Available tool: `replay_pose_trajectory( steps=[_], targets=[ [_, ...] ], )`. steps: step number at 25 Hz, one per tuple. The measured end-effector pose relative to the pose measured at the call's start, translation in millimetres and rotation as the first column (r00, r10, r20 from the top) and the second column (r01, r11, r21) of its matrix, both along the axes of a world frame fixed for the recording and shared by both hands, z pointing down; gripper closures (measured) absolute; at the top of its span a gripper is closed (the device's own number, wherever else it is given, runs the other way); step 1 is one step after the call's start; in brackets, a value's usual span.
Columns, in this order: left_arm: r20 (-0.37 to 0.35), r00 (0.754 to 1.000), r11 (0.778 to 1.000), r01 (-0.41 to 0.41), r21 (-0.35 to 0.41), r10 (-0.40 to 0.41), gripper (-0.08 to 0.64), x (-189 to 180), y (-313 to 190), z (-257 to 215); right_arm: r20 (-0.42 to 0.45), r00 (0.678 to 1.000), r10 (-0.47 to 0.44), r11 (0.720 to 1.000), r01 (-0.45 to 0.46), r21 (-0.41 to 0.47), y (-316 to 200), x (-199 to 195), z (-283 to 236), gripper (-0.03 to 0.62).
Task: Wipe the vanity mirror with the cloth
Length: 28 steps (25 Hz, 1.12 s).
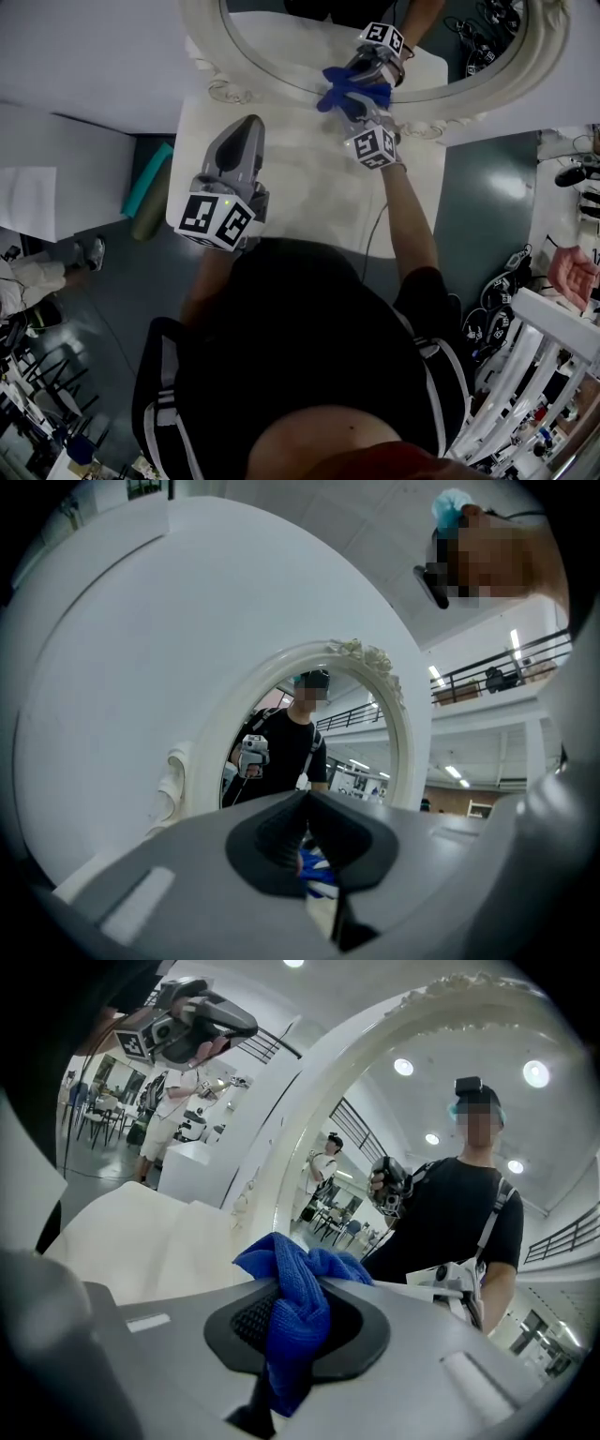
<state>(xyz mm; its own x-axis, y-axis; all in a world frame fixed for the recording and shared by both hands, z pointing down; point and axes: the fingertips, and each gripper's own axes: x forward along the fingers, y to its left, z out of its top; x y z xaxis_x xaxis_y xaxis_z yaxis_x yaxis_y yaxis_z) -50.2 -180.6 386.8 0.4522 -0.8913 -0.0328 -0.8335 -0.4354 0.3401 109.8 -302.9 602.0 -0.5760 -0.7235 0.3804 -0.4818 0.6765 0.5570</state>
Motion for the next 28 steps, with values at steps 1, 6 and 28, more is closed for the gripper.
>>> replay_pose_trajectory(
  steps=[1,6,28],
  targets=[
    [-0.001,1.0,1.0,0.0,0.0,0.0,0.549,0.1,1.0,0.0,-0.018,1.0,-0.003,1.0,0.003,-0.013,0.0,-1.2,3.6,0.543],
    [-0.01,1.0,1.0,-0.01,0.011,0.011,0.549,2.6,7.7,-3.5,-0.029,1.0,-0.007,0.996,0.004,-0.091,-1.7,-3.4,9.5,0.543],
    [-0.041,0.997,0.995,-0.062,0.076,0.065,0.549,-0.8,31.9,-27.7,0.967,0.242,0.078,0.785,-0.613,0.09,88.3,137.6,-266.5,0.541]
  ],
)
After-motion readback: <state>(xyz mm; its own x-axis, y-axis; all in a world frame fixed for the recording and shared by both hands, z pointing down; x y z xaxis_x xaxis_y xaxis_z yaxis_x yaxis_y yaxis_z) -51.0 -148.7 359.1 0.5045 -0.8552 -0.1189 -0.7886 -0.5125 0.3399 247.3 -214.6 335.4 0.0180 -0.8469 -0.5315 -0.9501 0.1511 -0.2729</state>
